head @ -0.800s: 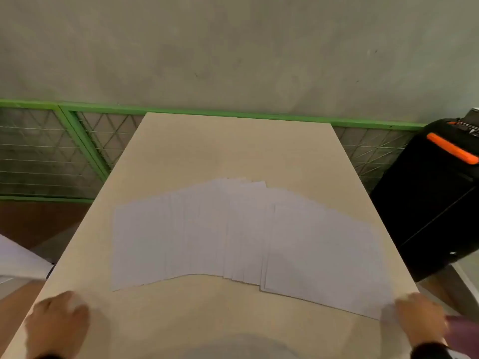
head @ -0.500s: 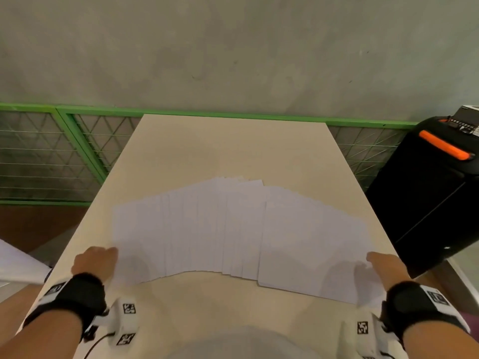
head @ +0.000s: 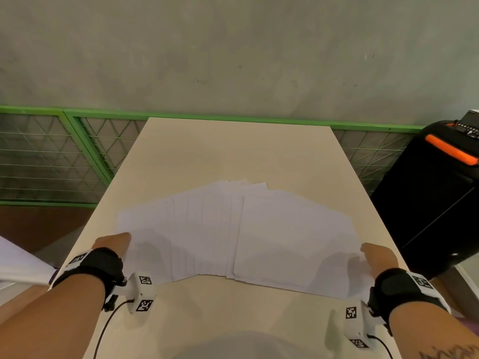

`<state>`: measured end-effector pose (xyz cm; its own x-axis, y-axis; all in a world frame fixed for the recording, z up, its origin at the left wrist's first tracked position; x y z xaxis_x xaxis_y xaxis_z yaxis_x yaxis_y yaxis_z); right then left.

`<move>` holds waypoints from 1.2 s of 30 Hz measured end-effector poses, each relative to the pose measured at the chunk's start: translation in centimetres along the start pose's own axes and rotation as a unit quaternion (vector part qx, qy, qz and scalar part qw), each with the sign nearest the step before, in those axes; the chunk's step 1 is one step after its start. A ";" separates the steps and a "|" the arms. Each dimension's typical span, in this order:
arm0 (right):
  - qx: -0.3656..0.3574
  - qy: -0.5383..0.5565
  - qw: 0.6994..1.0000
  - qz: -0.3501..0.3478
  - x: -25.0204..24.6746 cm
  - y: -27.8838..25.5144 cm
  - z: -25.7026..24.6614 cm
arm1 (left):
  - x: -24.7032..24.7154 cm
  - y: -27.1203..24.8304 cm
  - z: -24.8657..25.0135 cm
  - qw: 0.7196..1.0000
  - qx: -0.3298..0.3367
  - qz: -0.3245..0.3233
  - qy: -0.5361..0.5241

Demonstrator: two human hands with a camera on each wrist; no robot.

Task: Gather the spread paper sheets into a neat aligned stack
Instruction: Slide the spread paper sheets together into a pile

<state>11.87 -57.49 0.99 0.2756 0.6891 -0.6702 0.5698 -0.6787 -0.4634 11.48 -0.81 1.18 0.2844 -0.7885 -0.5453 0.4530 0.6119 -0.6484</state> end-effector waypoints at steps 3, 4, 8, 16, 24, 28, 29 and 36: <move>-0.001 0.002 1.000 -0.006 0.4 -0.8 -0.6 | -0.2 3.3 -0.6 0.999 -0.005 -0.036 -0.035; -0.004 0.014 1.000 -0.025 0.7 -1.2 -1.0 | -0.1 4.6 -1.2 0.998 -0.012 -0.038 -0.044; -0.026 0.015 0.999 -0.027 1.5 -1.4 -1.7 | 0.2 -0.2 0.4 0.999 -0.009 -0.051 -0.014; -0.050 -0.001 0.998 -0.027 2.0 -1.8 -2.1 | 0.5 -0.1 1.3 0.998 0.025 -0.048 -0.036; -0.078 -0.026 0.994 -0.073 3.3 -2.0 -3.5 | 0.9 -0.4 1.1 0.998 0.063 -0.014 0.012; -0.075 -0.012 0.990 -0.121 4.6 -2.5 -4.1 | 1.5 -0.6 0.8 0.997 0.076 0.004 -0.014; -0.075 -0.011 0.990 -0.118 4.9 -2.4 -4.1 | 1.6 -0.8 0.8 0.997 0.079 0.005 -0.014; -0.102 -0.067 0.985 -0.126 6.6 -3.2 -4.7 | 1.5 -1.3 -0.9 0.994 0.100 0.035 0.032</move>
<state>15.52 -49.62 0.76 0.0101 0.7799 -0.6258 0.7545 -0.4166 -0.5071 10.59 -2.77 0.75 0.2703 -0.7344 -0.6226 0.5951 0.6358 -0.4916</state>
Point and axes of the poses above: each hand's wrist, its own y-axis towards the middle knuckle, its own x-axis out of the palm, z = x × y, the point moved 3 cm from there along y, towards the middle knuckle, and after that the axes turned 2 degrees about y, right-handed, at the moved point
